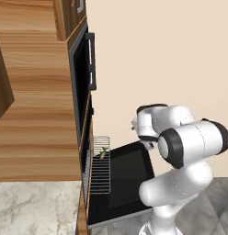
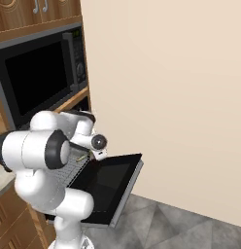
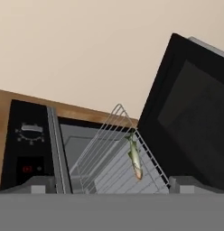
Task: Place the fish on the rack of the oven, and slide the rack back inside. Close the oven door.
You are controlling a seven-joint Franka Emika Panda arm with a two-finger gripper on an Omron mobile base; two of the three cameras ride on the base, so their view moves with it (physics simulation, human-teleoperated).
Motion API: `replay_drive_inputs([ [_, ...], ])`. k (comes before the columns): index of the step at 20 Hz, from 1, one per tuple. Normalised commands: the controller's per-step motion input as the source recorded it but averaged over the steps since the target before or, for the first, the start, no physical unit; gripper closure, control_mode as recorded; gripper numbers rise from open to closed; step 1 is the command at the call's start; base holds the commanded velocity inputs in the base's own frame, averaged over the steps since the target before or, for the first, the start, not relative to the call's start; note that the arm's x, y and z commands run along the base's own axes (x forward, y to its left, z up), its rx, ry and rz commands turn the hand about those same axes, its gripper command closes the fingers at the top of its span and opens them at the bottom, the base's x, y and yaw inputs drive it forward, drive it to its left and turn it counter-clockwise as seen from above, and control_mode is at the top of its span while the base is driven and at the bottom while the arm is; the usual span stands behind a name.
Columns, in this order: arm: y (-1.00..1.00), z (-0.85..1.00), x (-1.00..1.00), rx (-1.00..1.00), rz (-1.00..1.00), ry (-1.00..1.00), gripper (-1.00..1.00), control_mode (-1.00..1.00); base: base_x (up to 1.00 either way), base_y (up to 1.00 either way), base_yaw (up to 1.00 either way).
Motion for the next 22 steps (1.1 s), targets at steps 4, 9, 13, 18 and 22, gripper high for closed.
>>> replay_drive_inputs([
  [4, -0.29, 0.68, -0.24, 0.03, 0.00, 0.07, -1.00, -1.00, 0.00, 0.00, 0.00],
  [9, -0.27, 0.50, -0.29, 0.00, 0.01, 0.14, -1.00, -1.00, 0.00, 0.00, 0.00],
  [13, -0.01, 0.39, -0.13, 0.05, -0.02, 0.20, -1.00, -1.00, 0.00, 0.00, 0.00],
  [18, 0.00, 0.27, 0.00, 0.24, -0.22, 0.03, -1.00, -1.00, 0.00, 0.00, 0.00],
  [22, 0.00, -0.07, 0.00, 0.39, -0.28, 0.00, -1.00, -1.00, 0.00, 0.00, 0.00],
])
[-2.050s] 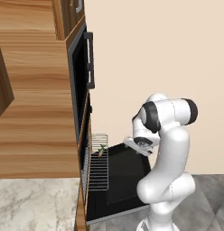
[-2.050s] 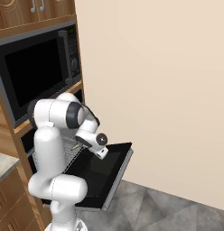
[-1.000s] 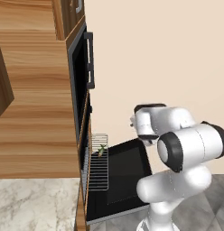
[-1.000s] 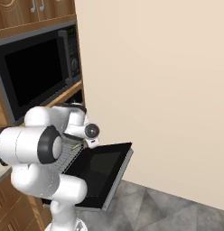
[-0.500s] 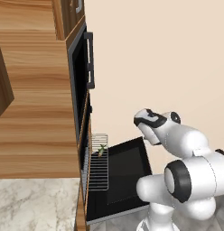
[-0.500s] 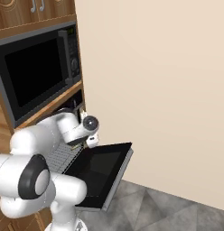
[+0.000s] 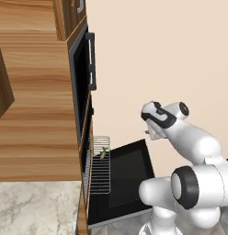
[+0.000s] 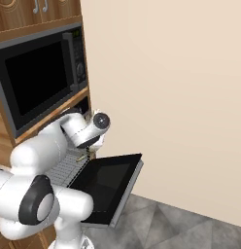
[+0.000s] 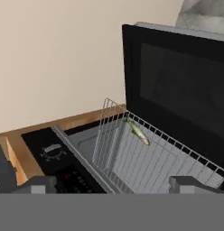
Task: Place the fish on the rack of the oven, and slide the rack back inside. Close the oven door.
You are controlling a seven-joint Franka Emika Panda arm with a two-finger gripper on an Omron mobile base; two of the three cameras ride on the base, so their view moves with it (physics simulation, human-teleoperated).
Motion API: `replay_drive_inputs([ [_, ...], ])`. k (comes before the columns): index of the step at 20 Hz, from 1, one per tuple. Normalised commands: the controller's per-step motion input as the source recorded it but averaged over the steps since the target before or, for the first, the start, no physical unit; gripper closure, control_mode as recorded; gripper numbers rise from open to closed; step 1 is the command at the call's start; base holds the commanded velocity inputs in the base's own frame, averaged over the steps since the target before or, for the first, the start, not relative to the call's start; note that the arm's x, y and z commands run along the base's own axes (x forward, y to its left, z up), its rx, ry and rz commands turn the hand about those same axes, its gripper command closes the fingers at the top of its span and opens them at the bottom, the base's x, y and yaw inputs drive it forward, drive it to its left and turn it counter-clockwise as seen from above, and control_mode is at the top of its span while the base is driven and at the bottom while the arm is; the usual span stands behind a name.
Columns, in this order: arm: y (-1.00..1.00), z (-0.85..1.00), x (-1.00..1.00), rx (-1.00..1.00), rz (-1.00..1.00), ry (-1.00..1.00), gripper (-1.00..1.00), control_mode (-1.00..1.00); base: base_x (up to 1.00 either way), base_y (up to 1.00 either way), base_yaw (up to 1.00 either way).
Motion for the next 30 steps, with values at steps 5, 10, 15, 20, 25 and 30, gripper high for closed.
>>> replay_drive_inputs([
  [5, 0.00, -0.50, 0.00, 0.42, -0.23, 0.07, -1.00, -1.00, 0.00, 0.00, 0.00],
  [10, 0.00, -0.81, 0.03, 0.27, -0.13, 0.23, -1.00, -1.00, 0.00, 0.00, 0.00],
  [15, 0.00, -0.56, 0.16, 0.12, 0.00, 0.34, -1.00, -1.00, 0.00, 0.00, 0.00],
  [20, 0.00, -0.41, 0.27, 0.06, 0.00, 0.43, -1.00, -1.00, 0.00, 0.00, 0.00],
  [25, 0.06, -0.64, 0.36, 0.04, 0.00, 0.24, -1.00, -1.00, 0.00, 0.00, 0.00],
  [30, 0.19, -0.80, 0.40, 0.02, 0.00, 0.06, -1.00, -1.00, 0.00, 0.00, 0.00],
])
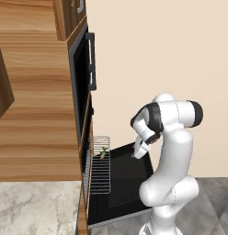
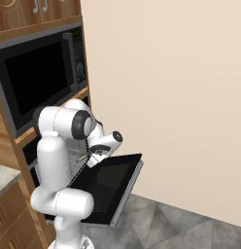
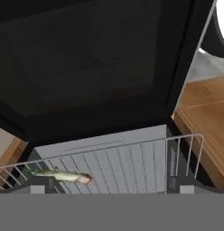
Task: Place the fish on the rack of the oven, and slide the rack back inside. Close the oven door.
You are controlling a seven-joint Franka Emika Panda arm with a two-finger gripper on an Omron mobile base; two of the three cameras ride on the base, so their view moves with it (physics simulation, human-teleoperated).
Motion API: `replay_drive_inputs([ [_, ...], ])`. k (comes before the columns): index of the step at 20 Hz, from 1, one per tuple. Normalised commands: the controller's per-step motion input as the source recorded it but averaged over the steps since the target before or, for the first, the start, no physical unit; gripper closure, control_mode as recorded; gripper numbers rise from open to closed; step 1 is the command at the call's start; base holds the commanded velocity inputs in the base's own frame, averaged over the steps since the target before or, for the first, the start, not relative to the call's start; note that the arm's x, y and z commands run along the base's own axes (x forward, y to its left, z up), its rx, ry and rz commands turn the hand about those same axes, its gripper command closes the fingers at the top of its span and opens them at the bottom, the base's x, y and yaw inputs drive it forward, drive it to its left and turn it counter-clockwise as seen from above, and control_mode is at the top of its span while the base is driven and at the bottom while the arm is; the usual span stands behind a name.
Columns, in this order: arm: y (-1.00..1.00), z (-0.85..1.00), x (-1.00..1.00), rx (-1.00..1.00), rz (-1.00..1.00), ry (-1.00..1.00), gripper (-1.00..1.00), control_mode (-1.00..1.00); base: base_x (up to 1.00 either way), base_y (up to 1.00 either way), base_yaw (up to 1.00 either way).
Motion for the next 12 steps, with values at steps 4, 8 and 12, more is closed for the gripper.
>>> replay_drive_inputs([
  [4, 0.35, -0.82, 0.33, 0.00, 0.00, 0.00, -1.00, -1.00, 0.00, 0.00, 0.00],
  [8, 0.34, -0.52, 0.31, 0.00, 0.00, 0.00, -1.00, -1.00, 0.00, 0.00, 0.00],
  [12, 0.23, -0.46, 0.36, 0.00, 0.01, 0.00, -1.00, -1.00, 0.00, 0.00, 0.00],
])
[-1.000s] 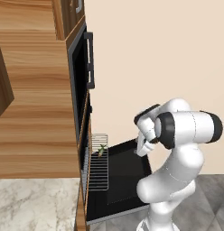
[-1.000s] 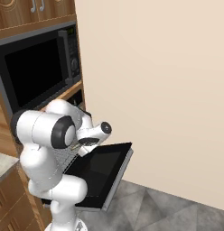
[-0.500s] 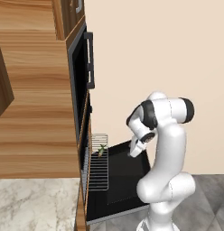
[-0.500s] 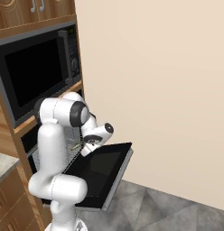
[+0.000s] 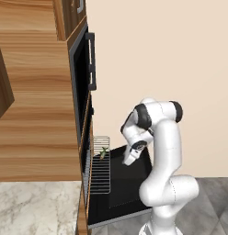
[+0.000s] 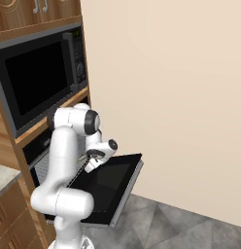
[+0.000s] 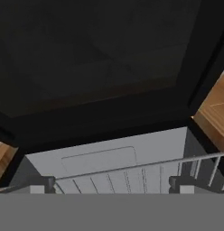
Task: Place the fish on the rack of the oven, and slide the rack back inside. Close the oven door.
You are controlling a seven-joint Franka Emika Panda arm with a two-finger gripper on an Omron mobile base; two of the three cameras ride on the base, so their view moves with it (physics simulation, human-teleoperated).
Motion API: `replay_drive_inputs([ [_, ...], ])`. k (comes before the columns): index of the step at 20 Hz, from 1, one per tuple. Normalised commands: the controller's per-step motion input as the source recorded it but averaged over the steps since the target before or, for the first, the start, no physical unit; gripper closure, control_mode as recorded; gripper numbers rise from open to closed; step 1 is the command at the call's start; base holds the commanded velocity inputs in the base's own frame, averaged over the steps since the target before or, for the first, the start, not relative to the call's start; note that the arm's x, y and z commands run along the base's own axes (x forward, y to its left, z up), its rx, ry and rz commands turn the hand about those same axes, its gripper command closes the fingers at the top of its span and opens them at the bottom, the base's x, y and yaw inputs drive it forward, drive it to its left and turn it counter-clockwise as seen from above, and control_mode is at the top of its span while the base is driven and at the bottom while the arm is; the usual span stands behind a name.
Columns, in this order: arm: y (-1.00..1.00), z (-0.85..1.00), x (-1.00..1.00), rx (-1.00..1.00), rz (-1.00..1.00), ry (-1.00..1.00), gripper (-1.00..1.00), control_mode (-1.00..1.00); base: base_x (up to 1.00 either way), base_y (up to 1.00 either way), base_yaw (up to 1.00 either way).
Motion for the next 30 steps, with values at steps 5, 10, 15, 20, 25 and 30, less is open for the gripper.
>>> replay_drive_inputs([
  [5, 0.20, -0.47, 0.44, 0.00, 0.02, 0.02, -1.00, -1.00, 0.00, 0.00, 0.00],
  [10, 0.22, -0.63, 0.45, 0.00, 0.03, 0.06, -1.00, -1.00, 0.00, 0.00, 0.00],
  [15, 0.30, -0.56, 0.53, 0.00, 0.04, 0.02, -1.00, -1.00, 0.00, 0.00, 0.00],
  [20, 0.29, -0.48, 0.53, 0.00, 0.04, 0.04, -1.00, -1.00, 0.00, 0.00, 0.00],
  [25, 0.35, -0.52, 0.57, 0.00, 0.05, 0.04, -1.00, -1.00, 0.00, 0.00, 0.00],
  [30, 0.52, -0.48, 0.61, 0.00, 0.05, 0.08, -1.00, -1.00, 0.00, 0.00, 0.00],
])
